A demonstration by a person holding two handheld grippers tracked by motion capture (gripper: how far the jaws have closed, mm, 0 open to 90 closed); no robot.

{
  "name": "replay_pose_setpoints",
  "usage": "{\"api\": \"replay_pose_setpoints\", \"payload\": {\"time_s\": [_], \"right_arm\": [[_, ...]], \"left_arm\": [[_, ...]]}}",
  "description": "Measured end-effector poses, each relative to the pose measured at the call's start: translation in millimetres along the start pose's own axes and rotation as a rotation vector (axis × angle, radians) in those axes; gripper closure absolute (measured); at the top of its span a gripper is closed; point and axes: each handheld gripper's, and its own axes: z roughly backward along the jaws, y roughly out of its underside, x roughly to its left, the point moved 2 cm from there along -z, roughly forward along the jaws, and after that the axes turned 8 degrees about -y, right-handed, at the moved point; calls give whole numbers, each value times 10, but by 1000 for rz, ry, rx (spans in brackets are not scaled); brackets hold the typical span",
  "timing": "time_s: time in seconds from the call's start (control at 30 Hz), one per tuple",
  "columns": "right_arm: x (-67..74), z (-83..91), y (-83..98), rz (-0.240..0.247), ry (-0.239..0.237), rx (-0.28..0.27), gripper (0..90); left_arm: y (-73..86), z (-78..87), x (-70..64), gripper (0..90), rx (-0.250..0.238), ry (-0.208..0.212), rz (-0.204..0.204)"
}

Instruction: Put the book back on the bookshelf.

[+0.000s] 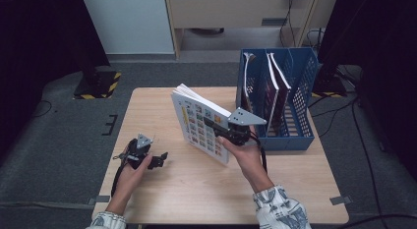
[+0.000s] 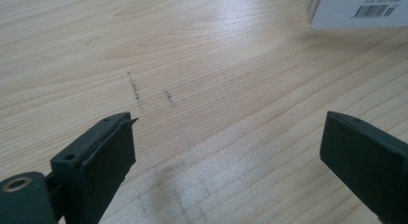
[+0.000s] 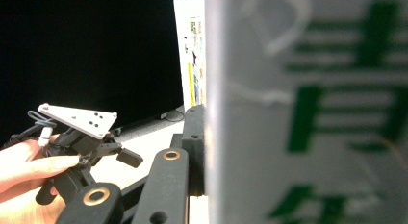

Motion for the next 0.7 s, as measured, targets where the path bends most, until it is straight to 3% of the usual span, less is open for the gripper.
{"api": "replay_pose_setpoints", "payload": {"time_s": [0.7], "right_arm": [[-13,122,-50,2,11,-2,738]], "left_arm": [[24,-35,-6,48,27,1,-4]]}}
